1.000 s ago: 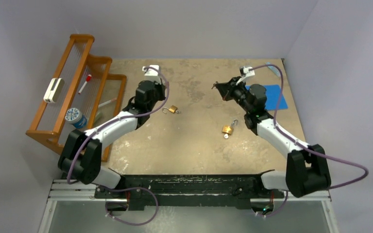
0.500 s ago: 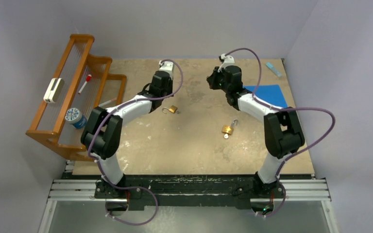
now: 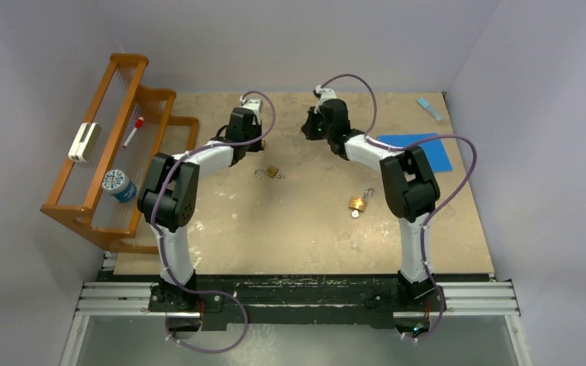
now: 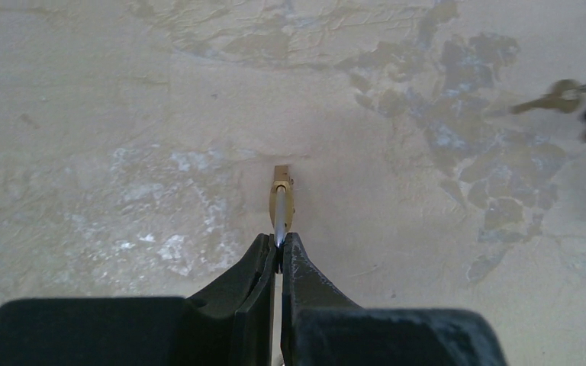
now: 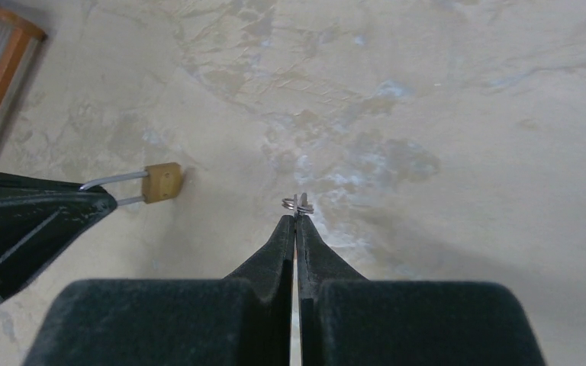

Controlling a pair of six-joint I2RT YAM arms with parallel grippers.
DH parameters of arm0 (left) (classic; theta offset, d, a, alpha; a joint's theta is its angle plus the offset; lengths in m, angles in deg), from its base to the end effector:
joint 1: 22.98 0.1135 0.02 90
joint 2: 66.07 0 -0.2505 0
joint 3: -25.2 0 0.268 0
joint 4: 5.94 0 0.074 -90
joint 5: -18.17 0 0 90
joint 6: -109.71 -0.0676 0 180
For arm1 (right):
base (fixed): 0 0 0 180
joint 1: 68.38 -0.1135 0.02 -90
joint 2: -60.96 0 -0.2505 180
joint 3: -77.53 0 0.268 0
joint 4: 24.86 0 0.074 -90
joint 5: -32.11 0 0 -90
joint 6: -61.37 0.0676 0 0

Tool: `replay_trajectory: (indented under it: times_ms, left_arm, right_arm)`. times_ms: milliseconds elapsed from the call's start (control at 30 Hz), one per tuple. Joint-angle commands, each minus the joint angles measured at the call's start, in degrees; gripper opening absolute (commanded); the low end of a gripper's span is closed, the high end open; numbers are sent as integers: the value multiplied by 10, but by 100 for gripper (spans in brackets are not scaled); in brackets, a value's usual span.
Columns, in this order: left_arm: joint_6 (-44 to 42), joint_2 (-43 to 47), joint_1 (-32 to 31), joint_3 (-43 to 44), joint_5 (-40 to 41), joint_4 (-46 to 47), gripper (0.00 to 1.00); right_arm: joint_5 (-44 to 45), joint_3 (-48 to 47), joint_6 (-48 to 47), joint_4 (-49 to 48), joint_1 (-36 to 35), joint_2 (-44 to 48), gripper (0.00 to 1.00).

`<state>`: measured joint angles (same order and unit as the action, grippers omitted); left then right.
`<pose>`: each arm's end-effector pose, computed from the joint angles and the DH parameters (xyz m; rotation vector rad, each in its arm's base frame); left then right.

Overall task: Lock with the key
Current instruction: Place the lock at the center of the board.

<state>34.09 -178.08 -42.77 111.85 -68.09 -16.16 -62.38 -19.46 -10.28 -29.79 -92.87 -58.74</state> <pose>0.4448 -0.1554 0.1487 0.0670 2.2016 -0.2639 0.4765 0.2229 0.1845 -0.1578 1.9160 0.5821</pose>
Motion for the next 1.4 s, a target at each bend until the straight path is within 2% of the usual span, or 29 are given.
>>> replay_trajectory:
  times_ms: [0, 300, 400, 567, 700, 867, 1067, 1167, 1367]
  left_arm:
    - [6, -12, -4, 31, -47, 25, 0]
    - [9, -39, -5, 65, -73, -24, 0]
    - [6, -49, -8, 94, -56, -72, 0]
    - [1, -45, -12, 103, -25, -91, 0]
    - [-1, -55, -12, 112, -13, -105, 0]
    - [-6, -58, -17, 141, 15, -141, 0]
    - [-16, -51, -26, 160, 43, -165, 0]
    - [-17, -49, -29, 170, 48, -171, 0]
    - [-17, -57, -35, 188, 53, -185, 1]
  right_arm:
    - [-19, -57, -1, 12, -27, -29, 0]
    - [-46, -111, 12, 27, -54, -93, 0]
    - [-46, -111, 13, 27, -62, -98, 0]
    - [-54, -107, 17, 27, -65, -105, 0]
    - [-54, -100, 18, 30, -65, -100, 9]
    - [-46, -80, 13, 31, -66, -83, 27]
    - [-48, -2, 4, -15, -65, -50, 46]
    - [-49, 39, 4, -45, -65, -36, 49]
    - [-60, 63, -4, -59, -65, -27, 51]
